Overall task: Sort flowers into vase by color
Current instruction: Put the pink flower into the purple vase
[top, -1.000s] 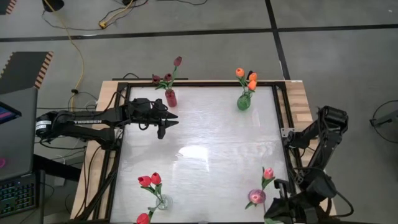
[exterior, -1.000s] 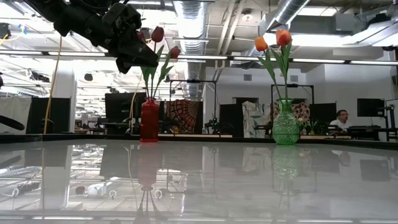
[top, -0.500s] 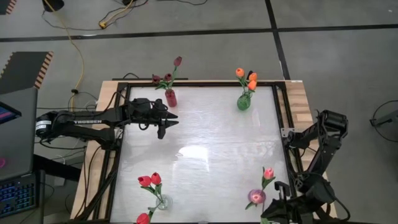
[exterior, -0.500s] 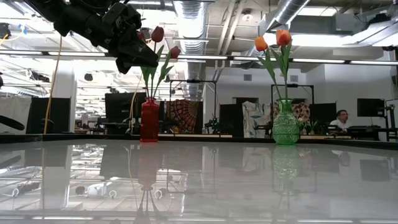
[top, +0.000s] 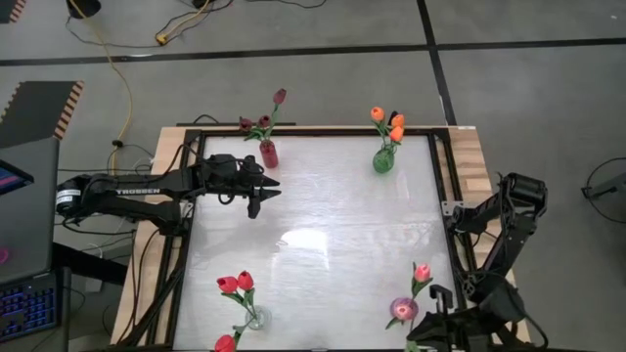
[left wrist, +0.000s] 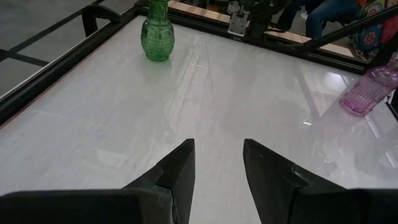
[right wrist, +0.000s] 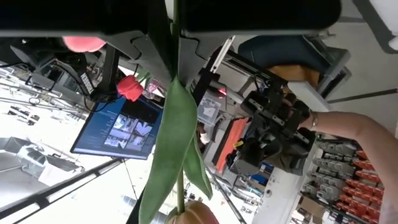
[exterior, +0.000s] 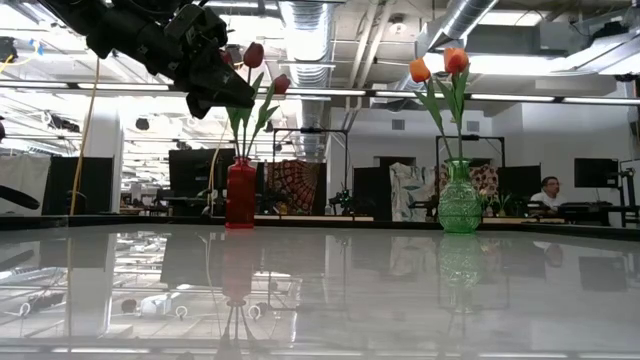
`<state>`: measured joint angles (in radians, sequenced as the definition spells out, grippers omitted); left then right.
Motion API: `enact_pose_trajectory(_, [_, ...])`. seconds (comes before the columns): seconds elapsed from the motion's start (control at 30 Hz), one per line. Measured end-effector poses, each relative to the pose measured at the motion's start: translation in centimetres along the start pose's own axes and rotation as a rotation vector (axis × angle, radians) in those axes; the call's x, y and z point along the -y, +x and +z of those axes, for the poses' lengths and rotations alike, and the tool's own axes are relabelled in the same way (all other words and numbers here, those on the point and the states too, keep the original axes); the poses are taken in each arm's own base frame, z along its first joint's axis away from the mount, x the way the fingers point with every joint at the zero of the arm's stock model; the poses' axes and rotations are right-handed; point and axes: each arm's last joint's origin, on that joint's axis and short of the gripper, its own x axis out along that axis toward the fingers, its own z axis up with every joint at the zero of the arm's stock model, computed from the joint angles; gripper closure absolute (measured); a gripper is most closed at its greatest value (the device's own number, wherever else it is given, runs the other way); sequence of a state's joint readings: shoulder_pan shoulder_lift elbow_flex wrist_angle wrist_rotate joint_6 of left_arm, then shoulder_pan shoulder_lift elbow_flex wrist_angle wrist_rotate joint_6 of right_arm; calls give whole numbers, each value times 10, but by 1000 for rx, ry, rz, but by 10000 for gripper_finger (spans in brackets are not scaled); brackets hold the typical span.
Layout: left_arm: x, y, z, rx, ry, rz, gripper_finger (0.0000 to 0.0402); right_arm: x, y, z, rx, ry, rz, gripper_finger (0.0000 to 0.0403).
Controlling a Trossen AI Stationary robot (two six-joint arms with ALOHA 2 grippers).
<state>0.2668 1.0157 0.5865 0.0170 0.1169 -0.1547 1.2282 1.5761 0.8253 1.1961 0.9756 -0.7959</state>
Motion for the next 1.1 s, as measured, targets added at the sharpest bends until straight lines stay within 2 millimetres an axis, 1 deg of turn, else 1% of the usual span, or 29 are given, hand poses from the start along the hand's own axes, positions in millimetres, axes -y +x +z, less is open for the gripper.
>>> enact_pose_trajectory(0.27, [0, 0, 0, 0, 0, 0, 279, -2, 0, -2, -12, -5, 11, 370])
enact_pose_trajectory(0.53, [0, 0, 0, 0, 0, 0, 279, -1, 7, -9, -48, -12, 16, 370])
enact_pose_trajectory(0.87, [0, 0, 0, 0, 0, 0, 279, -4, 7, -13, -67, 1, 34, 370])
enact_pose_trajectory(1.1, [0, 0, 0, 0, 0, 0, 279, -4, 9, -17, -90, -21, 38, 369])
